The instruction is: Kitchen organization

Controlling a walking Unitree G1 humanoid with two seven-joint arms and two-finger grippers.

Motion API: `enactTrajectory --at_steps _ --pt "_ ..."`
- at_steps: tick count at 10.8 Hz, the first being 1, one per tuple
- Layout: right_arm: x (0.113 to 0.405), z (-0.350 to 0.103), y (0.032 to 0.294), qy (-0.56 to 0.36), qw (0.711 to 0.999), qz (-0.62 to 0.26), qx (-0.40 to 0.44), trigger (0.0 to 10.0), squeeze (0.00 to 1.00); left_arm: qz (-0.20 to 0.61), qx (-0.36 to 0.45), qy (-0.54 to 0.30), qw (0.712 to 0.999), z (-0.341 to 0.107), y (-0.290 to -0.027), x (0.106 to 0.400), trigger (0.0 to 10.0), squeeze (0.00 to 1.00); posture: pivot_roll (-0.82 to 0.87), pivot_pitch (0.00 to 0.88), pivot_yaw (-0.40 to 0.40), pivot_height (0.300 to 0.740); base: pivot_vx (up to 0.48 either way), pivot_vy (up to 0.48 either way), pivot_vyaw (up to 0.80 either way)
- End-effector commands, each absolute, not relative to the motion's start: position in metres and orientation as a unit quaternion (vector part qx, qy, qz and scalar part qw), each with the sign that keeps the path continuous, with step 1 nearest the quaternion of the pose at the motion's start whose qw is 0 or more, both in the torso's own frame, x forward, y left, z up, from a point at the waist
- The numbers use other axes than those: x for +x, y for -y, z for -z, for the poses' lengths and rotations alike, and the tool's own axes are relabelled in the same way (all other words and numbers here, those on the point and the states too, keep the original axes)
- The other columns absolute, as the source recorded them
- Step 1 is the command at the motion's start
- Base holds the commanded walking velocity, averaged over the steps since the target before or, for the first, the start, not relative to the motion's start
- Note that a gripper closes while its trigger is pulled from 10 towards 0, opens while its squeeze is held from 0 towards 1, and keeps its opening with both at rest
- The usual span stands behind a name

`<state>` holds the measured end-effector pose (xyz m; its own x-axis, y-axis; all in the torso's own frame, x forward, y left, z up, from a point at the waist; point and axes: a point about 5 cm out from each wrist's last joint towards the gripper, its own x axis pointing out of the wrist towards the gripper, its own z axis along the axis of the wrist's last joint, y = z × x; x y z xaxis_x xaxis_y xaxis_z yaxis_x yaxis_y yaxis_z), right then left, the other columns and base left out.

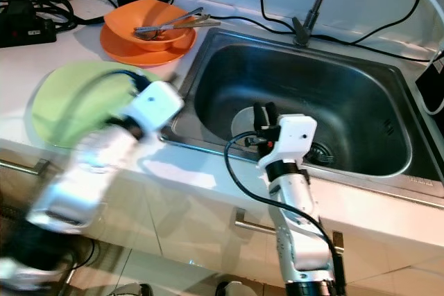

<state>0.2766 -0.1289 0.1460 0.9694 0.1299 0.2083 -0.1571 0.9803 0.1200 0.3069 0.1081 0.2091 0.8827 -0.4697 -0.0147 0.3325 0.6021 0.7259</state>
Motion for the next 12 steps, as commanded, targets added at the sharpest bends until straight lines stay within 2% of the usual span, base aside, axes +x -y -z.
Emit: enactTrajectory --at_steps 1,2,3,4,5,6,9,10,12 --pt "0.279 -0.144 0.127 0.094 0.991 -0.072 0.065 10.0 0.0 0.247 0.403 0.106 0.875 -0.219 -0.101 0.299 10.0 0.0 0.05 0.082 -0.087 0.74 0.0 0.0 0.0" --pt "0.279 -0.141 0.122 0.088 0.991 -0.075 0.067 10.0 0.0 0.264 0.419 0.1 0.863 -0.222 -0.106 0.289 10.0 0.74 0.06 0.089 -0.089 0.74 0.0 0.0 0.0" --pt "0.279 -0.139 0.118 0.083 0.991 -0.08 0.07 10.0 0.0 0.279 0.429 0.092 0.854 -0.225 -0.111 0.278 10.0 0.84 0.07 0.095 -0.09 0.74 0.0 0.0 0.0" --pt "0.28 -0.138 0.118 0.081 0.991 -0.081 0.072 10.0 0.0 0.287 0.44 0.092 0.846 -0.228 -0.113 0.272 10.0 0.13 0.07 0.101 -0.093 0.74 0.0 0.0 0.0" --pt "0.28 -0.136 0.117 0.078 0.991 -0.081 0.071 10.0 0.0 0.295 0.446 0.08 0.841 -0.229 -0.116 0.267 10.0 0.0 0.08 0.103 -0.095 0.74 0.0 0.0 0.0" --pt "0.281 -0.135 0.118 0.076 0.991 -0.08 0.071 10.0 0.0 0.311 0.469 0.056 0.825 -0.224 -0.118 0.263 10.0 1.0 0.08 0.105 -0.096 0.74 0.0 0.0 0.0" --pt "0.282 -0.134 0.117 0.074 0.992 -0.078 0.072 10.0 0.0 0.298 0.524 0.003 0.798 -0.21 -0.128 0.263 10.0 1.0 0.07 0.108 -0.095 0.74 0.0 0.0 0.0" --pt "0.282 -0.134 0.118 0.073 0.992 -0.077 0.073 10.0 0.0 0.271 0.55 -0.025 0.79 -0.207 -0.137 0.265 10.0 0.0 0.07 0.108 -0.096 0.74 0.0 0.0 0.0" --pt "0.282 -0.133 0.118 0.071 0.992 -0.078 0.074 10.0 0.0 0.244 0.57 -0.061 0.782 -0.205 -0.146 0.268 10.0 0.0 0.07 0.11 -0.098 0.74 0.0 0.0 0.0"
